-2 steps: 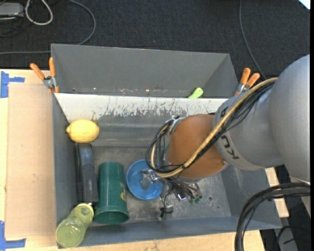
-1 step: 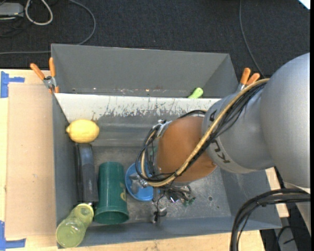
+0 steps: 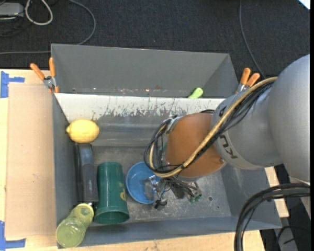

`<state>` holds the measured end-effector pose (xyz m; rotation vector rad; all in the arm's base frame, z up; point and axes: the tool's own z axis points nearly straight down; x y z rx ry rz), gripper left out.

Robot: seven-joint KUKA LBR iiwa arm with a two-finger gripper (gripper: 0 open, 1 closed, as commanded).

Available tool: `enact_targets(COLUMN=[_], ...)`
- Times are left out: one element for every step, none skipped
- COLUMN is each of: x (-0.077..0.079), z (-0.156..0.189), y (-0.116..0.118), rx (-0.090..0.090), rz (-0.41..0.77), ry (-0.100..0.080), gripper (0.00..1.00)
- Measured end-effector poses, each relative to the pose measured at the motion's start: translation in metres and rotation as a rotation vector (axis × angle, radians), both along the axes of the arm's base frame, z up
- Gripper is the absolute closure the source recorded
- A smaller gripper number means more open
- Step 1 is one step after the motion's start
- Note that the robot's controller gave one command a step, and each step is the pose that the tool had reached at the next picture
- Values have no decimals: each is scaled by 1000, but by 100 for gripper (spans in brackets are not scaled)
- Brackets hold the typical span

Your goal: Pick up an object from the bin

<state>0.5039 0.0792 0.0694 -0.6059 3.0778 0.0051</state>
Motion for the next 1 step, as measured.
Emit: enact_targets(x=[0], z=[0], y=[0], rx=[0], rz=[-1], ry=[0], gripper=[100])
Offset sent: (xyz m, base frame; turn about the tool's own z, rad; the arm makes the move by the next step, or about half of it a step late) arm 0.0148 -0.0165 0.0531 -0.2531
